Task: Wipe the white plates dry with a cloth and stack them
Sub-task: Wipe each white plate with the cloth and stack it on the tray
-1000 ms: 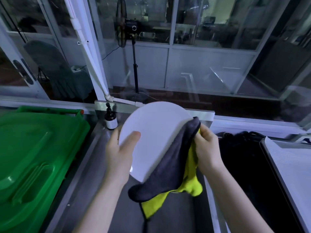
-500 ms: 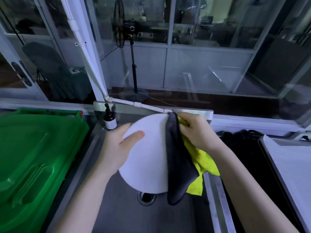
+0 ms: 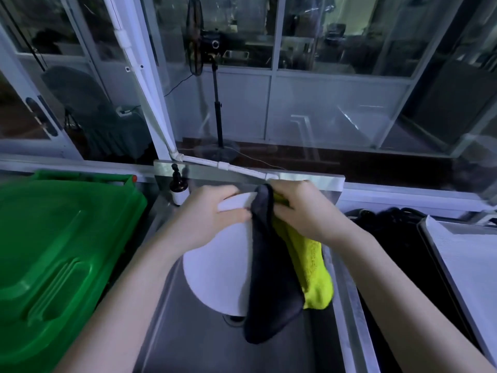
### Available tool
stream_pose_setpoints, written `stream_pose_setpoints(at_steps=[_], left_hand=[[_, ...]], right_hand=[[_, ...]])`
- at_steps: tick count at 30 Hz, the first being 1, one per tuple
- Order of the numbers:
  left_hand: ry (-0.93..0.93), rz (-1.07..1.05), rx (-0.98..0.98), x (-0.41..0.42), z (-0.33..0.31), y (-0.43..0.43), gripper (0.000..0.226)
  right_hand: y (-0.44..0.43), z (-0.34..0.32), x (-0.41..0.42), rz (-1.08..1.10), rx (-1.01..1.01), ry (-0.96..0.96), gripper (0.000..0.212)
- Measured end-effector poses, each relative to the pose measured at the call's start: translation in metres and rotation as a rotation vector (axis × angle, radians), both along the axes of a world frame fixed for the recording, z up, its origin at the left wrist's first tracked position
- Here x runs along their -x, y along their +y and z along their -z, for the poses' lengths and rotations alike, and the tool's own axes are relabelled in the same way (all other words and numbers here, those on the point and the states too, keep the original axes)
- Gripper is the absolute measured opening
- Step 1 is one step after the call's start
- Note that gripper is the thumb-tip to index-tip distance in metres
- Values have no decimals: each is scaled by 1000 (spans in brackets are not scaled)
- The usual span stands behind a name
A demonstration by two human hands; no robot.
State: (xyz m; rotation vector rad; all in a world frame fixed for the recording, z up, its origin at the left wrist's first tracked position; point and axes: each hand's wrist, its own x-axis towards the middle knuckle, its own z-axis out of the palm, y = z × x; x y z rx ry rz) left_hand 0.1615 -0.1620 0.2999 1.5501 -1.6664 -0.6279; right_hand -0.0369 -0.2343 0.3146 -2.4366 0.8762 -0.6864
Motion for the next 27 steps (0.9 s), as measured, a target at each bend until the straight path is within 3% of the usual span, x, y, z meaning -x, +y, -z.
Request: stream_pose_setpoints(at_steps=[2, 5, 8, 10, 13, 18, 21, 24, 27], left_hand=[[25, -60, 35, -1, 1, -1, 30], [271, -298, 52, -5, 21, 11, 30], [633, -482, 23, 16, 43, 25, 22], [774, -510, 27, 26, 50, 26, 23], [667, -453, 50, 16, 44, 26, 17], [224, -177, 91, 0, 21, 16, 32], [0, -79, 161, 9, 16, 12, 43], [154, -195, 171, 2, 26, 15, 53], [495, -430, 146, -2, 32, 19, 57]], right_hand=[[0, 2, -1, -4, 70, -43, 8], [-3, 16, 13, 209, 30, -247, 9], [3, 37, 18, 403, -294, -619, 25], [11, 52, 17, 451, -533, -766, 28], [15, 51, 24, 394, -577, -672, 28], [4, 9, 13, 166, -89, -123, 23], [6, 0, -1, 34, 28, 44, 9], [6, 8, 10, 116, -35, -60, 5], [14, 27, 24, 293, -305, -383, 23]])
